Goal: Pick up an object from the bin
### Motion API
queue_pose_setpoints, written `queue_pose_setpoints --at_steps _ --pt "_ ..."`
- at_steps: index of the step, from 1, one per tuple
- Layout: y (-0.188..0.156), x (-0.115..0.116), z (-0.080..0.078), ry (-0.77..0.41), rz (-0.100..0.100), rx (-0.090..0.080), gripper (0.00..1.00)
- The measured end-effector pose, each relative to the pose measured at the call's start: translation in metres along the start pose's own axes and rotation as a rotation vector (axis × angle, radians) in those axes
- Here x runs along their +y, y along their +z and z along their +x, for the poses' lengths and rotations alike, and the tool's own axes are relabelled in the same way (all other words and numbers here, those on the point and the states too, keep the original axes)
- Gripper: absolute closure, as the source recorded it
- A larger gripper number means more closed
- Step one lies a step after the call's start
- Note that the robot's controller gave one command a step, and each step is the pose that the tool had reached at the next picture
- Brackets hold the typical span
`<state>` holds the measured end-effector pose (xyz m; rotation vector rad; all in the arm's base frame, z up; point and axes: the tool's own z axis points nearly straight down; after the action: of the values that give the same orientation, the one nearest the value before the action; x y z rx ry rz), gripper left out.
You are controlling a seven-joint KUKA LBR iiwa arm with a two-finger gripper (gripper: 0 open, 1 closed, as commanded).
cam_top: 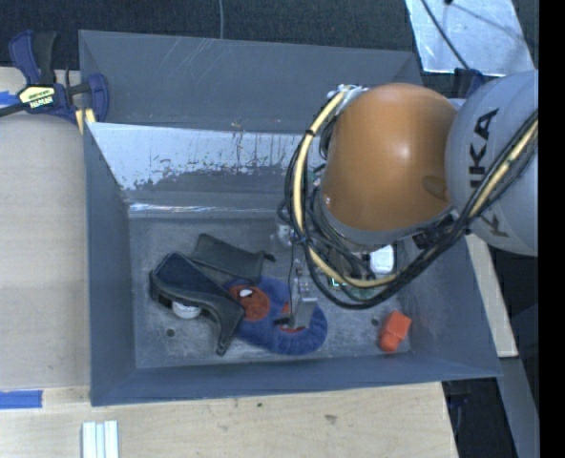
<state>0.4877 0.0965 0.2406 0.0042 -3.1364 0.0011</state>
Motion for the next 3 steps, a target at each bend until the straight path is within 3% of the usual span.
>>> queue_pose_setpoints --at_steps 1,2,3 --pt "0.153 0.047 -0.04 0.308 0.001 0.003 0.0" --pt "0.165 0.088 -0.015 0.132 0.0 -0.013 0.0" --pt "0.164 0.088 -0.012 0.132 0.003 0.002 1.0"
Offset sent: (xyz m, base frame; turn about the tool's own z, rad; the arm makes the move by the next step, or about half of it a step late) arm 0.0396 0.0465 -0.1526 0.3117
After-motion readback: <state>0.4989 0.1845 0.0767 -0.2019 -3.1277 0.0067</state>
